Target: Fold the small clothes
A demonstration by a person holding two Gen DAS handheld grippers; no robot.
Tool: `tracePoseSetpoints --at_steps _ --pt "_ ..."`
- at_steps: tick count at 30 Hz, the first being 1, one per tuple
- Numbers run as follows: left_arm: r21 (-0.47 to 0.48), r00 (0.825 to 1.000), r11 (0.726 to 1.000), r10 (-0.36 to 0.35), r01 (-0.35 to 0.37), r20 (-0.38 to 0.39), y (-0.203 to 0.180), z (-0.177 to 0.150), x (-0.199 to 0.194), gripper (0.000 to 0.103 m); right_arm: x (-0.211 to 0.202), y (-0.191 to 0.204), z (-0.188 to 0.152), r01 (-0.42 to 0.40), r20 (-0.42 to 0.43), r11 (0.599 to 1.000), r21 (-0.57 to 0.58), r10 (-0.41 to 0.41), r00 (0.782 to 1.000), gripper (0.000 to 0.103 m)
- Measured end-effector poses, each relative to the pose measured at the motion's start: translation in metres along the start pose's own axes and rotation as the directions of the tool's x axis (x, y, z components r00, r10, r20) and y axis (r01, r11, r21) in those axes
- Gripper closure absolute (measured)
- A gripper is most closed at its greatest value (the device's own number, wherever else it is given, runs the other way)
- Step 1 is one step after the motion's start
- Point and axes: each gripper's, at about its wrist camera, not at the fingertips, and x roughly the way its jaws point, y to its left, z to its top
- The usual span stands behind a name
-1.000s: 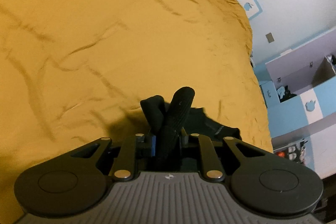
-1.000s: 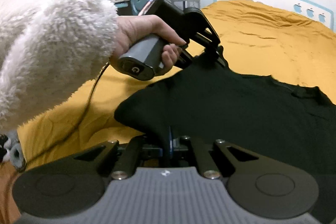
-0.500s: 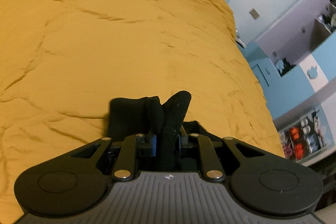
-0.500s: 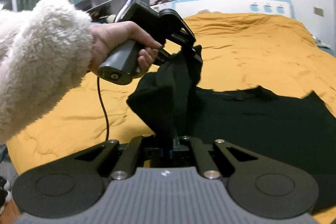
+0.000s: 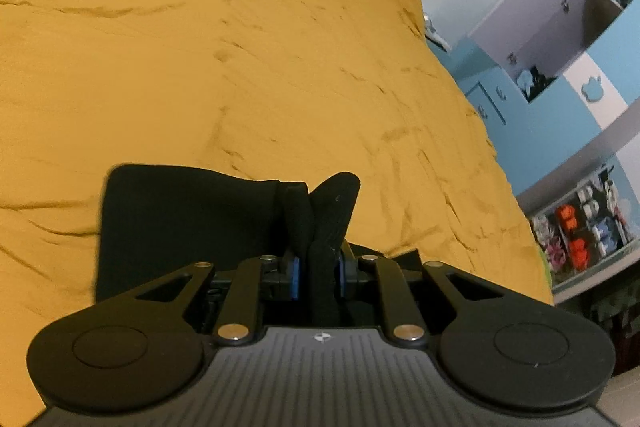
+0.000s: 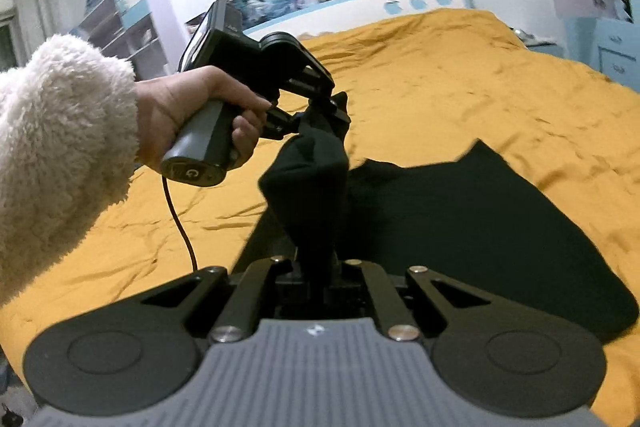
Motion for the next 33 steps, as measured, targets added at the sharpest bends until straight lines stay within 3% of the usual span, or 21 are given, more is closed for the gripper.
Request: tracePoseSetpoints --at_steps 19,33 --pt "0.105 0.997 0.994 0.0 0.008 -0.074 -0.095 -0.025 0.063 0.085 -0.023 -0.104 0.004 0.136 0.041 0.967 0.214 -0.148 0.988 0.103" --pt "0.16 0.992 0.987 0.048 -0.029 -0.113 -0.121 -0.04 0.085 0.085 -0.031 -0.122 -0.01 0.155 0.022 0.936 0.315 -0.17 0.985 0.103"
